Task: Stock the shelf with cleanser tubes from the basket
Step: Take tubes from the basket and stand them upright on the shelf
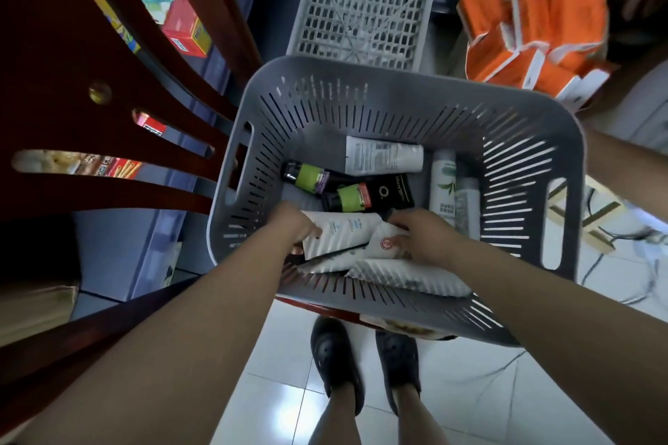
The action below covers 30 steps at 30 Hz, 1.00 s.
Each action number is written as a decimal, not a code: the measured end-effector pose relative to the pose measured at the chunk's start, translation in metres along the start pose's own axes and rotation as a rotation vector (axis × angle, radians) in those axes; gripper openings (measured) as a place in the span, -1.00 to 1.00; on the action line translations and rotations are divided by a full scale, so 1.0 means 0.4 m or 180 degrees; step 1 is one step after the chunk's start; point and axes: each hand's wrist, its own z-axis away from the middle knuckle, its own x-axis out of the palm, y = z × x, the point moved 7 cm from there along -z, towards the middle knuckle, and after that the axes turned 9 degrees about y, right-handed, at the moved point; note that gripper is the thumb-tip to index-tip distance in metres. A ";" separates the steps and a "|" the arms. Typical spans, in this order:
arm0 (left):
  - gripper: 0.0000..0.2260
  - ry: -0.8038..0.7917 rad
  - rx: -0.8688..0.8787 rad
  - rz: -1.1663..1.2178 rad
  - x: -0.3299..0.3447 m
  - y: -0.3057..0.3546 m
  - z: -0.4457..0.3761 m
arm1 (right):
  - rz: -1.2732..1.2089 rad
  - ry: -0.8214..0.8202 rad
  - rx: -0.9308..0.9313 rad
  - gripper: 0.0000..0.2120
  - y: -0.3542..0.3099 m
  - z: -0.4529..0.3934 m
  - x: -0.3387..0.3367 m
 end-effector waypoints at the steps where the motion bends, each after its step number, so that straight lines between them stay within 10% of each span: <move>1: -0.82 0.0063 0.0116 0.0070 -0.004 0.008 -0.001 | -0.0145 0.0091 0.0007 -0.81 0.000 0.006 -0.014; 15: -0.92 0.1226 0.1721 0.0633 -0.151 0.146 0.191 | -0.1870 0.1251 0.0082 -0.81 -0.079 0.136 -0.303; 30: -0.86 0.2203 0.3002 0.0941 -0.716 0.323 0.925 | -0.2023 0.1903 -0.1582 -0.85 -0.586 0.603 -0.857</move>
